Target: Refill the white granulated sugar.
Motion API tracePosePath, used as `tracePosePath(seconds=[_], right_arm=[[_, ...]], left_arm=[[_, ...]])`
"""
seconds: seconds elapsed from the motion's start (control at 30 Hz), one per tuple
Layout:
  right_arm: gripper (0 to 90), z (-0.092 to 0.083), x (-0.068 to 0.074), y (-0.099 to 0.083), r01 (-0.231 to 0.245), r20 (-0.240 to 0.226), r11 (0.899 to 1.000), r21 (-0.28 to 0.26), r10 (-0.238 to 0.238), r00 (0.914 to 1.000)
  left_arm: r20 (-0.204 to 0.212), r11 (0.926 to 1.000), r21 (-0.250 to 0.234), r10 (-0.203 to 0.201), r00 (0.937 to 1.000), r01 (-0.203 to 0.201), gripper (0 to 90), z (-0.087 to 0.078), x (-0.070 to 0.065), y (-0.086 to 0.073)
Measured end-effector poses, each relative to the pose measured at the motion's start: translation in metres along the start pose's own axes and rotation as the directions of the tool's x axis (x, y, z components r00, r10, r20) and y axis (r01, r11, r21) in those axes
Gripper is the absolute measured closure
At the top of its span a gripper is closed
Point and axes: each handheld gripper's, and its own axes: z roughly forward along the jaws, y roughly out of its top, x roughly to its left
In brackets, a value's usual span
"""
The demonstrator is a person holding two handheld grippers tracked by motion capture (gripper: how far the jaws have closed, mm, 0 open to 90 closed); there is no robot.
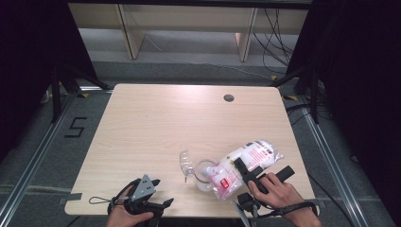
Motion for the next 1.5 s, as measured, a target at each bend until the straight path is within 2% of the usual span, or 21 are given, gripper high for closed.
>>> tracePosePath(seconds=[0.1, 0.2, 0.23, 0.53, 0.6, 0.63, 0.73, 0.77, 0.8, 0.87, 0.9, 0.97, 1.07, 1.17, 1.23, 1.27, 1.3, 1.33, 1.37, 1.4, 1.5], right_arm=[[62.2, -0.0004, -0.0003, -0.0012, 0.006, 0.000, 1.000, 0.008, -0.006, 1.0000], [62.3, -0.0010, -0.0004, -0.0024, 0.004, -0.002, 1.000, 0.011, -0.004, 1.0000], [62.3, -0.0014, -0.0002, -0.0026, 0.007, -0.004, 1.000, 0.014, -0.007, 1.0000], [62.5, -0.0037, 0.0033, -0.0028, 0.013, -0.009, 1.000, 0.016, -0.013, 0.9999], [62.6, -0.0028, 0.0028, -0.0029, 0.023, -0.008, 1.000, 0.016, -0.023, 0.9997], [62.6, -0.0027, 0.0026, -0.0028, 0.025, -0.009, 1.000, 0.019, -0.025, 0.9997], [62.6, -0.0026, 0.0017, -0.0029, 0.028, -0.012, 0.999, 0.019, -0.028, 0.9995], [62.7, -0.0022, -0.0040, -0.0036, 0.099, -0.003, 0.995, -0.007, -0.099, 0.9950], [62.7, -0.0024, -0.0047, -0.0035, 0.105, -0.001, 0.994, -0.007, -0.105, 0.9945], [62.7, -0.0033, -0.0045, -0.0034, 0.079, -0.001, 0.997, 0.004, -0.079, 0.9969], [62.7, -0.0035, -0.0055, -0.0038, 0.094, 0.001, 0.996, -0.001, -0.094, 0.9956], [62.8, -0.0042, -0.0025, -0.0040, 0.041, -0.004, 0.999, 0.021, -0.041, 0.9992], [62.8, -0.0033, -0.0038, -0.0046, 0.049, -0.011, 0.999, 0.016, -0.048, 0.9988], [62.9, -0.0026, -0.0042, -0.0042, 0.061, -0.012, 0.998, 0.019, -0.061, 0.9981], [62.9, -0.0020, -0.0040, -0.0038, 0.062, -0.013, 0.998, 0.015, -0.062, 0.9980], [62.9, -0.0020, -0.0040, -0.0038, 0.062, -0.013, 0.998, 0.015, -0.062, 0.9980], [62.9, -0.0013, -0.0033, -0.0032, 0.068, -0.016, 0.998, 0.010, -0.068, 0.9976], [62.9, -0.0013, -0.0033, -0.0032, 0.068, -0.016, 0.998, 0.010, -0.068, 0.9976], [63.0, -0.0009, -0.0038, -0.0033, 0.064, -0.030, 0.998, 0.005, -0.064, 0.9975], [63.0, -0.0009, -0.0035, -0.0032, 0.062, -0.020, 0.998, 0.007, -0.062, 0.9979], [63.1, 0.0002, -0.0030, -0.0021, 0.062, -0.020, 0.998, 0.006, -0.062, 0.9979]], left_arm=[[0.007, 0.9998, -0.004, -0.020, 0.9998, 0.020, 20.2, 0.0002, -0.0008, 0.0002], [0.007, 0.9998, -0.004, -0.018, 0.9998, 0.018, 20.2, 0.0001, -0.0009, 0.0002], [0.006, 1.0000, 0.004, 0.000, 1.0000, 0.000, 20.2, -0.0005, 0.0002, 0.0002], [0.004, 1.0000, -0.002, -0.001, 1.0000, 0.001, 20.2, 0.0002, -0.0004, 0.0001], [0.009, 0.9999, -0.009, -0.012, 0.9999, 0.012, 20.2, 0.0008, -0.0011, -0.0002], [0.011, 0.9999, -0.008, 0.007, 0.9999, -0.007, 20.2, 0.0007, 0.0001, 0.0002], [-0.002, 1.0000, 0.001, 0.002, 1.0000, -0.002, 20.2, 0.0001, 0.0001, 0.0000], [0.004, 1.0000, -0.002, -0.005, 1.0000, 0.005, 20.2, 0.0004, -0.0005, -0.0001], [0.004, 1.0000, 0.000, -0.002, 1.0000, 0.002, 20.2, 0.0001, -0.0003, 0.0000], [0.004, 1.0000, -0.001, -0.003, 1.0000, 0.003, 20.2, 0.0003, -0.0003, 0.0000], [0.010, 0.9999, -0.007, 0.015, 0.9998, -0.015, 20.2, 0.0007, 0.0005, 0.0001], [0.007, 0.9999, 0.000, 0.017, 0.9998, -0.017, 20.2, 0.0002, 0.0006, 0.0004], [0.009, 0.9998, -0.007, 0.019, 0.9998, -0.019, 20.3, 0.0007, 0.0008, 0.0002], [0.009, 0.9999, -0.007, -0.012, 0.9999, 0.012, 20.3, 0.0012, -0.0007, -0.0005], [0.008, 0.9997, 0.003, 0.025, 0.9997, -0.025, 20.2, 0.0003, 0.0012, 0.0004], [0.008, 0.9997, 0.003, 0.025, 0.9997, -0.025, 20.2, 0.0003, 0.0012, 0.0004], [0.012, 0.9997, -0.016, -0.020, 0.9997, 0.021, 20.2, 0.0018, -0.0017, -0.0006], [0.012, 0.9997, -0.016, -0.020, 0.9997, 0.021, 20.3, 0.0018, -0.0017, -0.0006], [0.007, 1.0000, 0.001, -0.003, 1.0000, 0.003, 20.3, 0.0002, -0.0007, 0.0001], [0.009, 0.9997, -0.008, 0.023, 0.9997, -0.023, 20.2, 0.0007, 0.0011, 0.0003], [0.007, 0.9997, 0.002, 0.024, 0.9997, -0.024, 20.3, 0.0001, 0.0009, 0.0005]])
